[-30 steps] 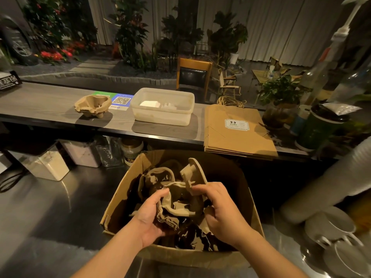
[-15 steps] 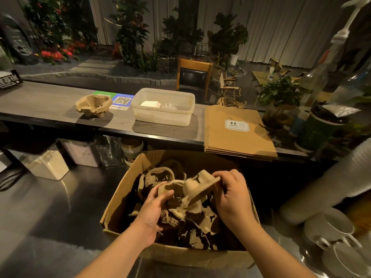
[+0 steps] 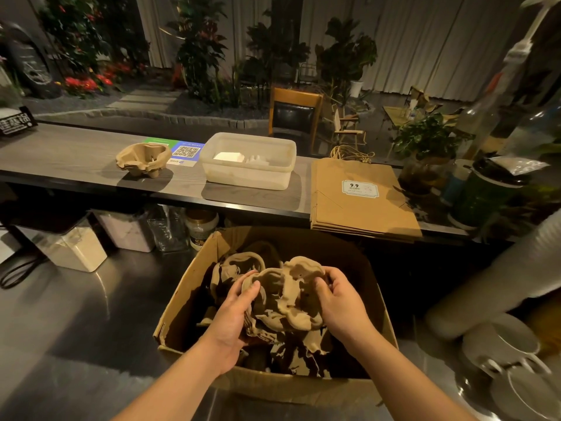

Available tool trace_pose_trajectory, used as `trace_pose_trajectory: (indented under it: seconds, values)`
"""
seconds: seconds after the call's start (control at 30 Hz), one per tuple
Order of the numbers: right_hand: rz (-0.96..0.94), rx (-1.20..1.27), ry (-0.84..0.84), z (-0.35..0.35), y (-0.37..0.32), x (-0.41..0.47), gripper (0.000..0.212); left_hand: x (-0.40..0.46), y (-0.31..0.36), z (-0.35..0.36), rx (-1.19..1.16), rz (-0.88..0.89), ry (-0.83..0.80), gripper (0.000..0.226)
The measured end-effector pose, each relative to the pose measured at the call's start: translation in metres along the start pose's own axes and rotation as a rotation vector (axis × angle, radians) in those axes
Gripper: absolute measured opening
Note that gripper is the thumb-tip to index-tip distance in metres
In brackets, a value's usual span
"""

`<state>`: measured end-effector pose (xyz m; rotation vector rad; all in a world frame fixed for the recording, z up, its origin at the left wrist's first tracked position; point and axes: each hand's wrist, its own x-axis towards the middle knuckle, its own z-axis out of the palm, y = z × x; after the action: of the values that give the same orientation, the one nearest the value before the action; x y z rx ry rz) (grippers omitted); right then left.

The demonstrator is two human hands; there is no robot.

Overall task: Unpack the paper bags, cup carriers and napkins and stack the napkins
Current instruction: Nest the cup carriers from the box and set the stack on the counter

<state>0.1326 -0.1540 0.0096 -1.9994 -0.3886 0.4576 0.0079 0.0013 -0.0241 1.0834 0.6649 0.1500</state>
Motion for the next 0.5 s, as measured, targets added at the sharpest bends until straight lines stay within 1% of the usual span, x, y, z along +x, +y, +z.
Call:
trace_pose_trajectory:
  seconds: [0.13, 0.17, 0.27, 0.33, 0.43, 0.5]
  values:
    - [-0.034, -0.062, 0.016, 0.009, -0.001, -0.002, 0.025, 0.002, -0.003, -0.002, 0.006, 0.015, -0.042, 0.079]
    - [-0.038, -0.081, 0.026, 0.012, -0.001, -0.001, 0.026, 0.002, -0.004, -0.002, 0.005, 0.02, -0.038, 0.078]
    - [-0.055, -0.192, 0.047, 0.019, -0.001, 0.0, 0.031, 0.003, -0.003, -0.002, -0.004, 0.011, -0.049, 0.061]
    - [-0.054, -0.218, 0.039, 0.023, 0.0, 0.0, 0.036, 0.003, -0.003, -0.001, -0.002, 0.005, -0.049, 0.055]
    - [0.0, -0.169, 0.01, 0.027, -0.002, 0.0, 0.043, 0.001, 0.0, 0.003, -0.001, 0.006, -0.042, 0.05]
    - [0.03, -0.133, -0.002, 0.029, -0.003, 0.0, 0.042, -0.001, 0.002, 0.005, 0.002, 0.005, -0.043, 0.047]
